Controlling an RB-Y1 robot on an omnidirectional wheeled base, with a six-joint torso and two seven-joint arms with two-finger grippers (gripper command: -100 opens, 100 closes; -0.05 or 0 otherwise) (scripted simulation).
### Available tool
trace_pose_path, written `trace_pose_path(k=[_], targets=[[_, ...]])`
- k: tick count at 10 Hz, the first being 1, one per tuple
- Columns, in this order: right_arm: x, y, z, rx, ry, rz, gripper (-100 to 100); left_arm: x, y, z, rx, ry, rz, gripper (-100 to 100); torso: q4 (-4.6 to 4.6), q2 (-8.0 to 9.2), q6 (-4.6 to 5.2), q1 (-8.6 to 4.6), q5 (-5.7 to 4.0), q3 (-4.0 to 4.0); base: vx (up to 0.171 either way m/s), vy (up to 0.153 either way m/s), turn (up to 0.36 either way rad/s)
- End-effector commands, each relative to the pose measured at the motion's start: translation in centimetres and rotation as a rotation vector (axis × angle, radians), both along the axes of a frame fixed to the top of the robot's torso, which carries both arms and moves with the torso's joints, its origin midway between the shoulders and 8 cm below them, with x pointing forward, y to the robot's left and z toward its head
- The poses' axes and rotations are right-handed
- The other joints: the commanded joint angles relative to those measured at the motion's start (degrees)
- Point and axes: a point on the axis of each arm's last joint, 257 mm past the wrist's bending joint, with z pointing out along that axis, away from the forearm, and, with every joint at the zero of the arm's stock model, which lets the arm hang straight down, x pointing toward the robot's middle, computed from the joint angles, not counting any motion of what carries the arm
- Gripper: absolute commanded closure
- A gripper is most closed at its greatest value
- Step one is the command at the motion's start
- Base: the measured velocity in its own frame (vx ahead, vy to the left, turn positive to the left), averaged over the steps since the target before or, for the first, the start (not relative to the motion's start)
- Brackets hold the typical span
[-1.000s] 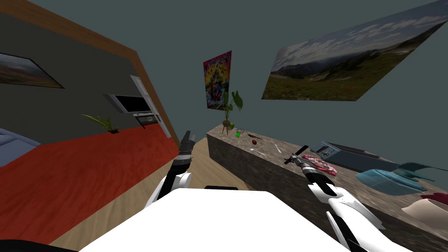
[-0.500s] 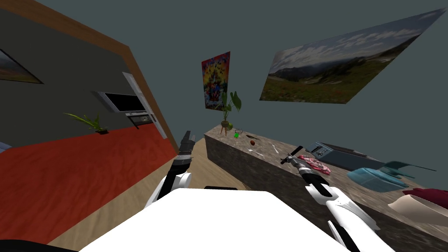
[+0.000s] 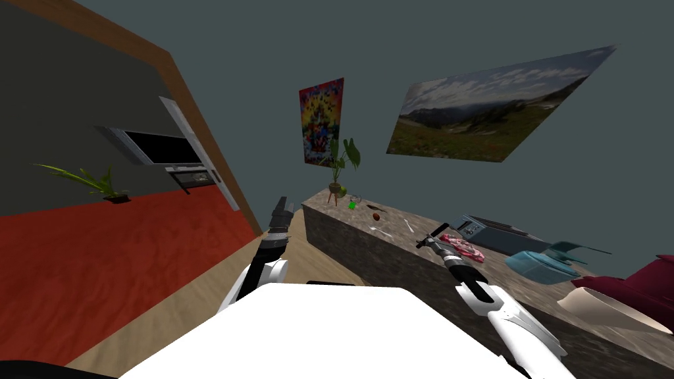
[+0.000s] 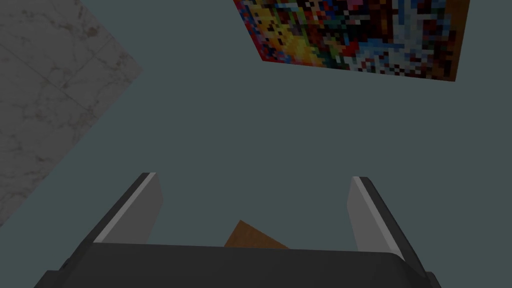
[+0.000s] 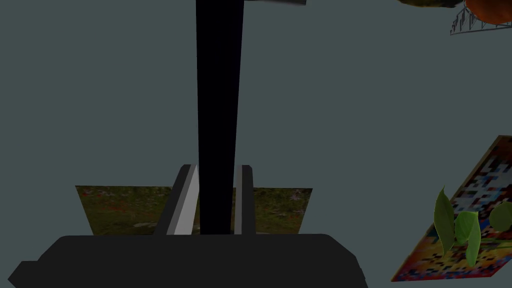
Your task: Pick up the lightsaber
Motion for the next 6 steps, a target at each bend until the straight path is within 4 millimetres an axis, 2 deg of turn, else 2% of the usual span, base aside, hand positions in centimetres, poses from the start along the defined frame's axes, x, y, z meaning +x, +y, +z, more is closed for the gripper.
trace_pose_path(k=[1,2,3,5,6], targets=[[-0.1,0.9,-0.5,0.000,0.010,0.007,100,0.0,0.0,0.0,0.000,0.000,0.000,0,0.00,0.00,0.00,0.00,0.00,0.00,0.039,-0.036,-0.030],[0.8,1.5,1.1,-0.017,-0.017,0.028,100,0.0,0.0,0.0,0.000,0.000,0.000,0,-0.04,0.02,-0.09,-0.13,-0.10,-0.02,-0.006,-0.007,0.007],[-1.1,3.1,-2.5,0.021,0.045,0.022,100,0.0,0.0,0.0,0.000,0.000,0.000,0,-0.01,0.07,-0.16,-0.07,-0.06,0.02,0.055,-0.057,-0.194],[-0.7,3.8,-1.6,0.011,0.027,0.037,100,0.0,0.0,0.0,0.000,0.000,0.000,0,-0.30,-0.16,0.17,-0.56,-0.40,-0.23,0.069,-0.045,-0.076],[0.1,4.3,-0.4,-0.002,0.006,0.054,100,0.0,0.0,0.0,0.000,0.000,0.000,0,-0.34,-0.16,0.11,-0.67,-0.48,-0.26,0.008,-0.007,0.003]])
